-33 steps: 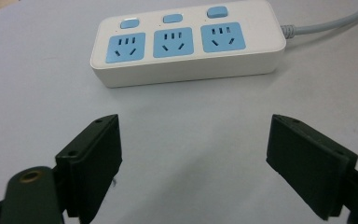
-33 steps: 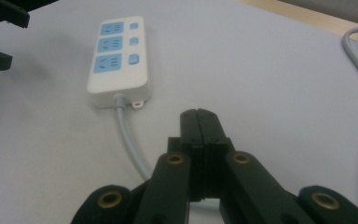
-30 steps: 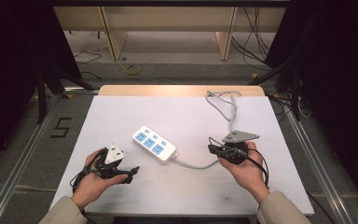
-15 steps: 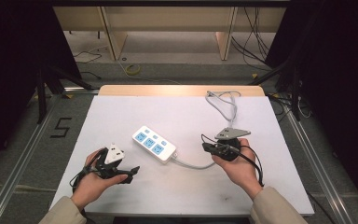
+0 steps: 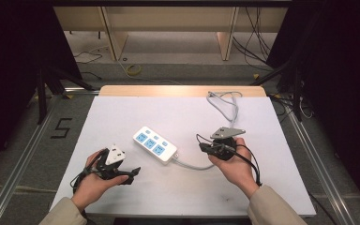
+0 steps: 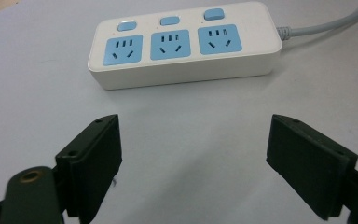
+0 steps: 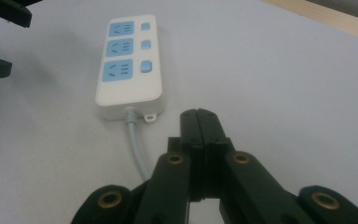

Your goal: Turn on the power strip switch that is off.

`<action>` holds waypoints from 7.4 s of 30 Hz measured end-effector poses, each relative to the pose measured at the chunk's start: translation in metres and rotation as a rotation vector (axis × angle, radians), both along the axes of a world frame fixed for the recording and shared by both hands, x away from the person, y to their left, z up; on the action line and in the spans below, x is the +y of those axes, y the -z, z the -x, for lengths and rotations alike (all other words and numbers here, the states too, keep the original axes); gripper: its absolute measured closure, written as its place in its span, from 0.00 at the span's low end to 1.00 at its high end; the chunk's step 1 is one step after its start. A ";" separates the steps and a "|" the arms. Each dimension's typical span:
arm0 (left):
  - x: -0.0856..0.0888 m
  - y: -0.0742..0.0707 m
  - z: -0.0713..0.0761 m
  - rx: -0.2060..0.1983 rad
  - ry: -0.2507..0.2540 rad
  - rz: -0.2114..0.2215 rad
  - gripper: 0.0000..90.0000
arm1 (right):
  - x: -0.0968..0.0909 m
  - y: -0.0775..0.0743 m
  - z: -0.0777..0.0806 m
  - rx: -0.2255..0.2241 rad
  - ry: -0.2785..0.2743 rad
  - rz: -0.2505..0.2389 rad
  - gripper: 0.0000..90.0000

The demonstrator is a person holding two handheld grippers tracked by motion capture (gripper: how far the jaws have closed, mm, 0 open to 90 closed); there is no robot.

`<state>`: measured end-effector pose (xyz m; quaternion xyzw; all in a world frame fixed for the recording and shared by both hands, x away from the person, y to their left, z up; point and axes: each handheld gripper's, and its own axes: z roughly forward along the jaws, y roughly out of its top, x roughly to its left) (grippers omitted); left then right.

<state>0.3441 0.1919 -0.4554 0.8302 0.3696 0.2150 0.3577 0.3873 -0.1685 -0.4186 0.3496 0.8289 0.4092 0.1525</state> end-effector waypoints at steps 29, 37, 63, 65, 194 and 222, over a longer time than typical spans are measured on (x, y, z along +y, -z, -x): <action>0.000 0.000 0.001 0.004 0.002 -0.001 0.20 | 0.024 -0.001 -0.010 0.008 -0.021 0.016 1.00; 0.000 0.000 0.001 0.005 0.001 -0.001 0.20 | 0.029 -0.001 -0.012 0.013 -0.028 0.019 1.00; 0.000 0.000 0.001 0.007 0.001 -0.002 0.20 | 0.043 -0.002 -0.019 0.018 -0.043 0.027 1.00; 0.000 0.000 0.001 0.008 0.002 -0.002 0.20 | 0.044 -0.003 -0.019 0.017 -0.045 0.026 1.00; 0.000 0.001 0.000 0.014 0.007 0.001 0.21 | 0.136 0.025 -0.078 0.145 -0.135 0.216 1.00; -0.001 0.001 0.001 0.015 0.007 0.004 0.21 | 0.145 0.026 -0.085 0.203 -0.145 0.280 1.00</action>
